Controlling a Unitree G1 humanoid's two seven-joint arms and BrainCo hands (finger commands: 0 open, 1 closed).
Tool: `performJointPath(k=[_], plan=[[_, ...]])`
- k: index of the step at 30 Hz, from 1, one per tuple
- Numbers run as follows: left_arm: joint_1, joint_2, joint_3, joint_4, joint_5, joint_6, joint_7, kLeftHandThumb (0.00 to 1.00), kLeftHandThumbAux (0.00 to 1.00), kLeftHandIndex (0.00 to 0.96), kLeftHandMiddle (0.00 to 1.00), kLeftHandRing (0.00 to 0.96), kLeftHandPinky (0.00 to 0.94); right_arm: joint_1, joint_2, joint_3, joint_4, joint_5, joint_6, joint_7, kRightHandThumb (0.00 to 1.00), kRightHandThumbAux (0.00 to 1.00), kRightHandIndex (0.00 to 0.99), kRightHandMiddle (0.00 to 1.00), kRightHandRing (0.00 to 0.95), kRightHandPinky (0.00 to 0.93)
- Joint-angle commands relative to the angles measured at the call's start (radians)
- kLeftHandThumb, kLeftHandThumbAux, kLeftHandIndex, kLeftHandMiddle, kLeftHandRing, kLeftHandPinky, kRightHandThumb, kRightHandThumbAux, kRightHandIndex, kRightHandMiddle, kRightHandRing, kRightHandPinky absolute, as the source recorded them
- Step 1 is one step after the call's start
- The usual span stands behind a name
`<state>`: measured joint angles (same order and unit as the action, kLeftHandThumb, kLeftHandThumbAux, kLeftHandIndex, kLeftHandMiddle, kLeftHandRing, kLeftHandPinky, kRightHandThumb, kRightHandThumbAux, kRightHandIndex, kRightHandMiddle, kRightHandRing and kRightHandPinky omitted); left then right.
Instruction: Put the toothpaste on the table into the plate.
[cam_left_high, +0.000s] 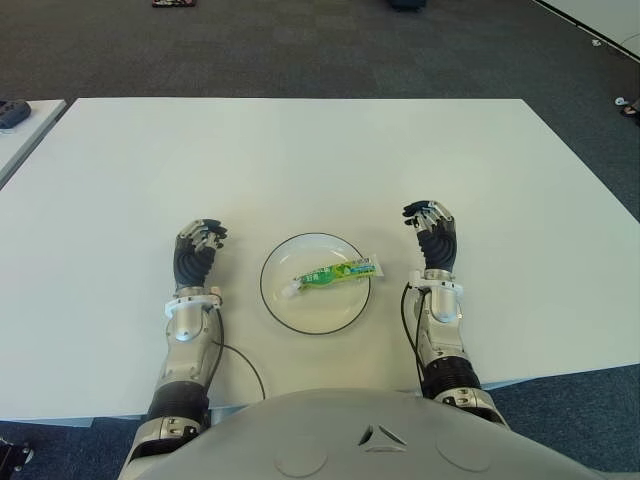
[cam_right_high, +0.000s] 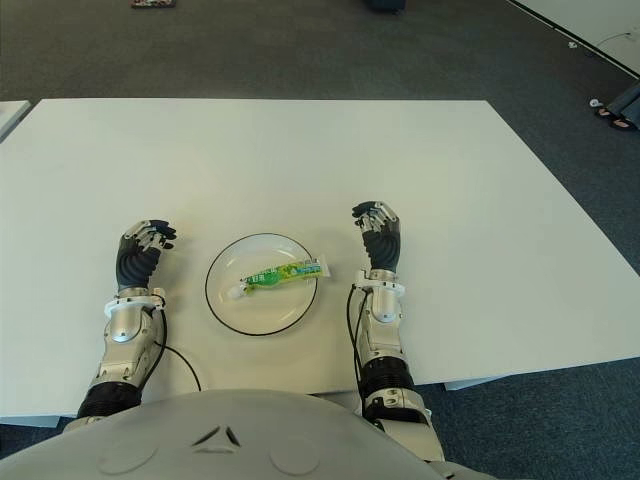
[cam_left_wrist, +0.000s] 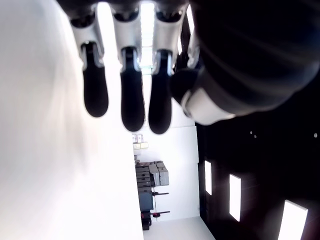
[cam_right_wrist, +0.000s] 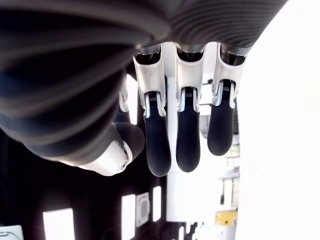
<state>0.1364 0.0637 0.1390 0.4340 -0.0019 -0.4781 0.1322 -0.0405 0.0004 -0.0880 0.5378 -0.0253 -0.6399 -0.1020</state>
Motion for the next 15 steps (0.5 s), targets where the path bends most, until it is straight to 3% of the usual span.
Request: performJointPath(k=[1,15], plan=[[0.011,-0.013,-0.005,0.003,-0.009,0.032,-0.018,0.703,0.722,0.426,0.474,0.476,0.469,-0.007,-0.006,0.017,0.019,-0.031,0.044,-0.004,0.702,0.732,0.430,0.492,0.469,0.482],[0.011,-0.016,-0.012,-0.025,0.027,0.033,0.004,0.703,0.722,0.426,0.480,0.483,0.477,0.008,-0.034,0.059,-0.041,-0.070,0.199,0.028,0.709,0.733,0.429,0.461,0.429,0.429]])
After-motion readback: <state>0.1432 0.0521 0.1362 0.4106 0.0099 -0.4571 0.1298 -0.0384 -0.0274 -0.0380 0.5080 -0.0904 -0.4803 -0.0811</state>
